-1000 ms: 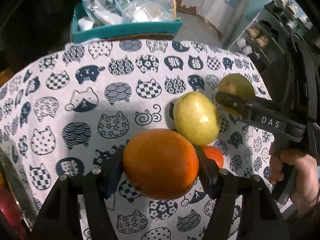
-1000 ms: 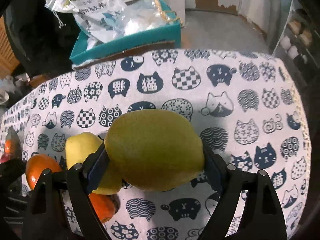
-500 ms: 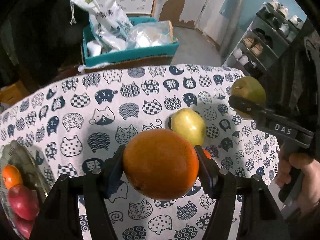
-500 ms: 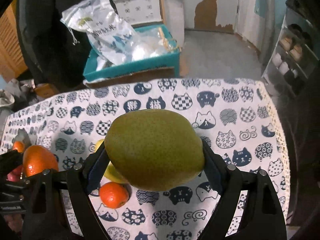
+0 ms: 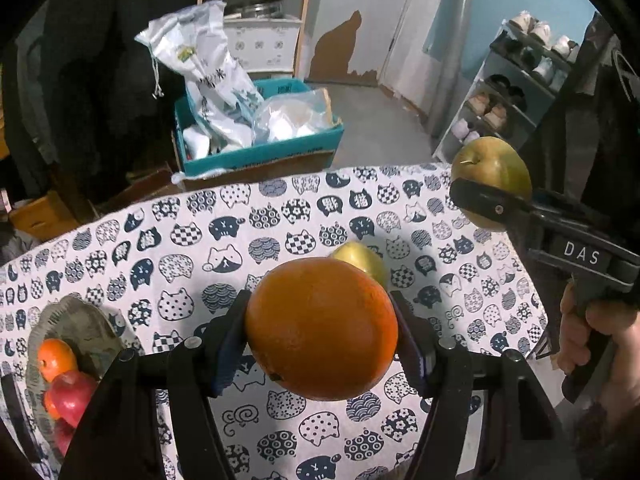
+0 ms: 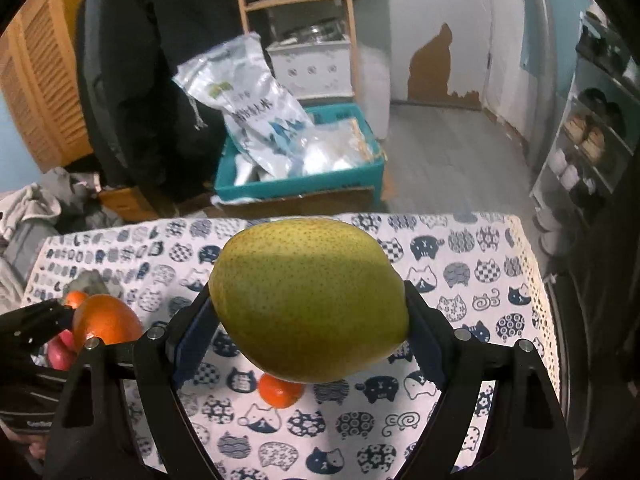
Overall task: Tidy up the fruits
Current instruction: 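Lift the orange and pear and carry them toward the green bowl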
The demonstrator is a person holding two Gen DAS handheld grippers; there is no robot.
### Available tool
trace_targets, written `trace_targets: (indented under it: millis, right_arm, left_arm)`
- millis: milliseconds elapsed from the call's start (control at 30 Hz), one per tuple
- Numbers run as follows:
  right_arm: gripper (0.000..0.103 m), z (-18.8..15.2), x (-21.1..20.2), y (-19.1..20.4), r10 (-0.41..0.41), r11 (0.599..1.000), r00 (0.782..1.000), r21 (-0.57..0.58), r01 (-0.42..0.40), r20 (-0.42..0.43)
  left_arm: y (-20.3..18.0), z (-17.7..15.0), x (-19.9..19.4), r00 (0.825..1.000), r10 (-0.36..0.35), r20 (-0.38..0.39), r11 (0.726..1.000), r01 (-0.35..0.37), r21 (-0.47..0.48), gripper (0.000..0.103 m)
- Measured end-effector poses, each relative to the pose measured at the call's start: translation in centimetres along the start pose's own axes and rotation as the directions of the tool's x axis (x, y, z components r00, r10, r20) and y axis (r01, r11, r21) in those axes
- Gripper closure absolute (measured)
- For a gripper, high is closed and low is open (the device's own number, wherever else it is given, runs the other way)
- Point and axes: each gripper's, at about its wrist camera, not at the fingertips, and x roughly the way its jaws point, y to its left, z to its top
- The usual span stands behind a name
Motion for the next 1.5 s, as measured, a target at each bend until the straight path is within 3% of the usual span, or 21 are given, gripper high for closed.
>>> trace_targets:
  millis: [833, 1500]
  right_arm:
    - [0.019, 1.9, -4.3, 8.3, 0.145, 0.984, 0.986, -0.121, -0.134, 0.086]
    - [0.019, 2.8, -1.3, 16.8, 0.260, 0.947, 0.965, -0.199, -0.252, 0.016]
  left_arm:
    - [4.3, -1.2, -7.3, 0.994, 0.024, 0.102, 0.998, -0.018, -0.058, 0.035]
    - [12.3, -3.8, -9.9, 0.988, 0.100, 0.114, 0.977, -0.075, -0.201, 0.035]
